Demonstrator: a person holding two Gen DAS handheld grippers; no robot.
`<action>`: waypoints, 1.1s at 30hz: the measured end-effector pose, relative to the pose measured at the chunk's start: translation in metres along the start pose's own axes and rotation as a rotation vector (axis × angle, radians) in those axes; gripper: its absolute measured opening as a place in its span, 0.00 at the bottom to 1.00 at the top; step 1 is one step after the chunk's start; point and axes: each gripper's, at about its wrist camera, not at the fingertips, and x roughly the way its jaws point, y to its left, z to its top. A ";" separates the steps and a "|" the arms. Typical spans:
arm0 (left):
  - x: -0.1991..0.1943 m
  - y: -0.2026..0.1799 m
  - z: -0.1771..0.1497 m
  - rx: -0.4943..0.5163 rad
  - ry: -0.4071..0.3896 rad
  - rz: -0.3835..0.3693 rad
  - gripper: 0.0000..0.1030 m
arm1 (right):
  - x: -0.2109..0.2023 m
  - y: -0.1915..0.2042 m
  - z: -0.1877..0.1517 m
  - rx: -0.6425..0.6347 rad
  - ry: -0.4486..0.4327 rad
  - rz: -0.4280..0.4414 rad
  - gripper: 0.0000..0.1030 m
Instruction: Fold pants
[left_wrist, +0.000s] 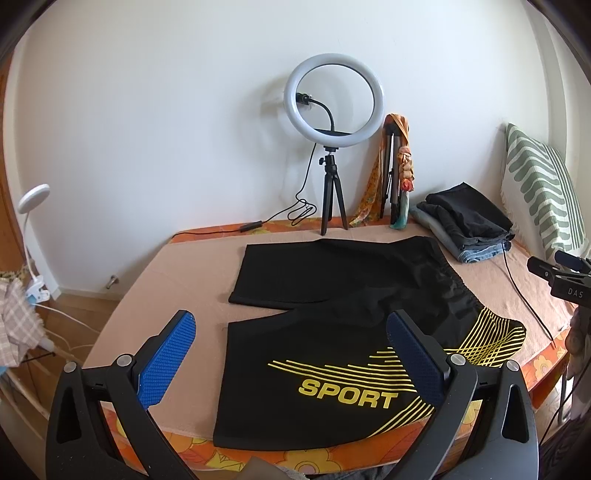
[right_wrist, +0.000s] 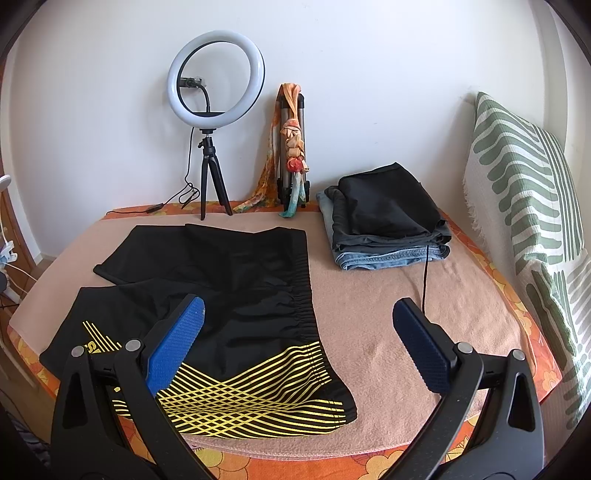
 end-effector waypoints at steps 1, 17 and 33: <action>0.000 0.000 0.000 0.000 -0.001 0.001 1.00 | 0.000 0.000 0.000 0.000 0.000 0.000 1.00; -0.001 0.002 -0.003 -0.015 -0.004 0.002 1.00 | 0.000 0.005 -0.001 -0.003 0.000 0.001 1.00; 0.000 0.003 -0.005 -0.019 0.002 -0.004 1.00 | 0.001 0.008 -0.002 -0.003 0.001 0.000 1.00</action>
